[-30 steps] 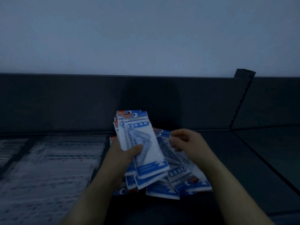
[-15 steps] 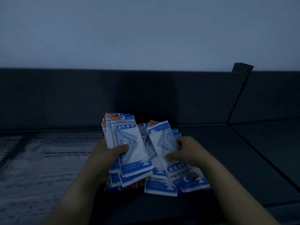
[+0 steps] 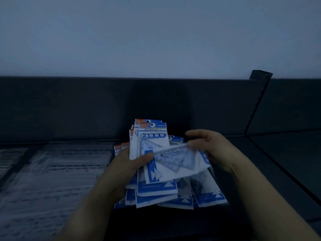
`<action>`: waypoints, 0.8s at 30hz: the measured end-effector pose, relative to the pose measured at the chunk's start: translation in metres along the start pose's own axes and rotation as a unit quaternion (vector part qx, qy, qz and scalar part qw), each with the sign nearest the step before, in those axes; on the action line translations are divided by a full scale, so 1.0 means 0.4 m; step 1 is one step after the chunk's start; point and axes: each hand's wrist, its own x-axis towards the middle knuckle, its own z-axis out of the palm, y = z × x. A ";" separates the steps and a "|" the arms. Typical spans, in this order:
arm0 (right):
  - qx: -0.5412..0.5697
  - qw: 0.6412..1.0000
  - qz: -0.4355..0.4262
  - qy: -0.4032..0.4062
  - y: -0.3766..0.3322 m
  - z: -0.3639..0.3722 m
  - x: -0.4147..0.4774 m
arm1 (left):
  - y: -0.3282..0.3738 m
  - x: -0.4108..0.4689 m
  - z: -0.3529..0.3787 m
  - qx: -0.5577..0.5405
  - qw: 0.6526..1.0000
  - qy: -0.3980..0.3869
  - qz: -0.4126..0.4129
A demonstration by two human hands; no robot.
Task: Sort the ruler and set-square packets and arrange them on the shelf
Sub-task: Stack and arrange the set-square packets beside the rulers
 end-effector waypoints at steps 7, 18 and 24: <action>0.136 0.989 0.057 -0.022 0.052 0.027 -0.010 | -0.013 0.010 0.013 -0.102 0.987 0.119 0.043; 0.064 0.997 0.040 0.027 0.040 0.043 0.004 | -0.015 -0.014 0.021 -0.036 0.999 0.021 -0.008; 0.057 0.998 0.014 0.013 0.044 0.102 0.005 | -0.013 -0.029 0.013 0.010 0.999 0.044 0.017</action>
